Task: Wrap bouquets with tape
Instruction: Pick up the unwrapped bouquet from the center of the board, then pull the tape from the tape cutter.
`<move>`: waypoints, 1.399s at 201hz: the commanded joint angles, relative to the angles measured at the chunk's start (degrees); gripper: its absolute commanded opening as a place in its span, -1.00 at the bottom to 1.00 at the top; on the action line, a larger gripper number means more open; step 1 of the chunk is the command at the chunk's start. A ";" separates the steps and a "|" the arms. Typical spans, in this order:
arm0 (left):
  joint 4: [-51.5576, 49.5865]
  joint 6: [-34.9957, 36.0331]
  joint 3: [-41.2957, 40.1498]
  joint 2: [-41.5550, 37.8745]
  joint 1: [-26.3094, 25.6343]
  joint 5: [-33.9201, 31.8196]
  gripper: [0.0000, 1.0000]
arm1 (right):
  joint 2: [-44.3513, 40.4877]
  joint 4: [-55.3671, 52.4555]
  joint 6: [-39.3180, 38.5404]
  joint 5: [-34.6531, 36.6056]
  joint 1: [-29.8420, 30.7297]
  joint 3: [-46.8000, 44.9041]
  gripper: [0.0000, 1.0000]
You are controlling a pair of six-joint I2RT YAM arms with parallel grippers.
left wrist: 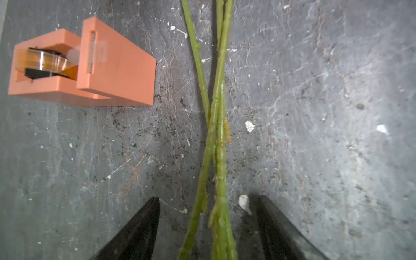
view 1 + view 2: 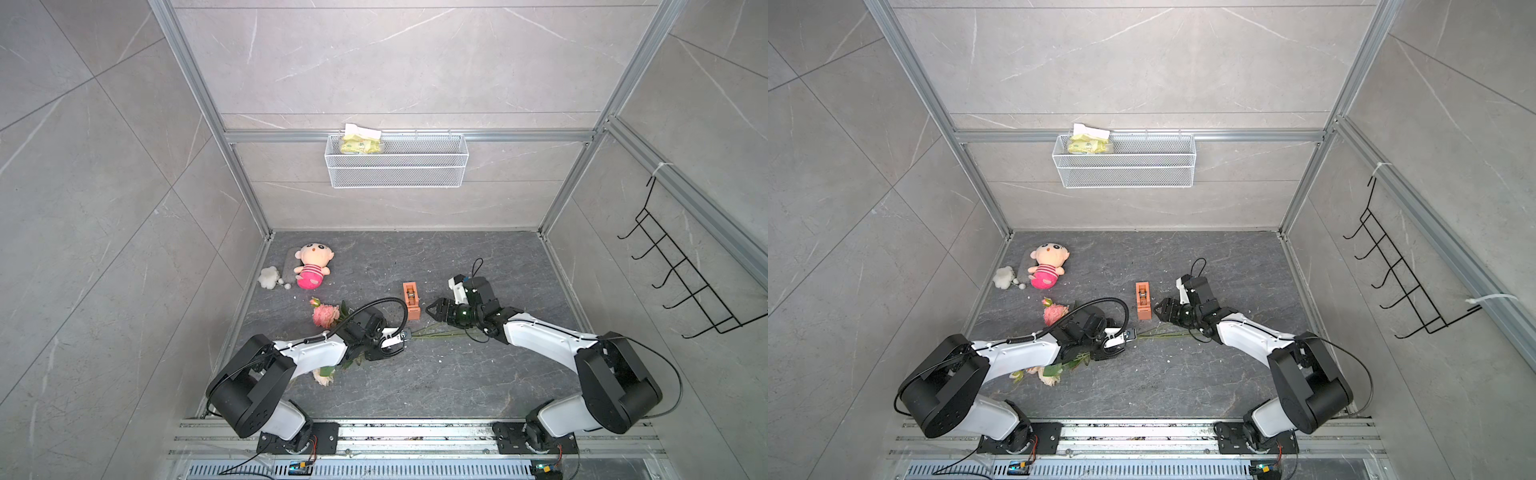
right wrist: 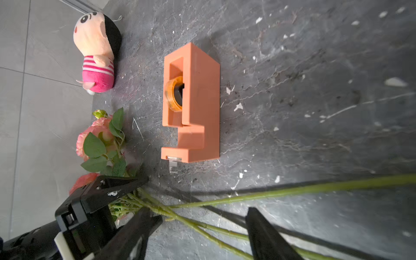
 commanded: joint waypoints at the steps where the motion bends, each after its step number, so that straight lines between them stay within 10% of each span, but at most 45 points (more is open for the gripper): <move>1: 1.71 3.28 2.42 1.93 0.36 -1.67 0.21 | 2.87 11.09 7.55 -2.81 1.08 -1.57 0.35; 48: -0.56 3.61 4.62 3.27 0.81 0.23 -0.52 | 7.69 20.87 13.41 -3.45 2.35 -2.88 0.24; 129: -4.93 3.07 5.82 0.84 0.83 4.61 -1.00 | 14.21 29.94 21.78 -0.88 4.16 -3.41 0.02; 281: -10.26 1.15 9.28 2.00 0.82 3.95 -1.00 | 17.27 33.88 27.55 0.53 5.41 -2.00 -0.61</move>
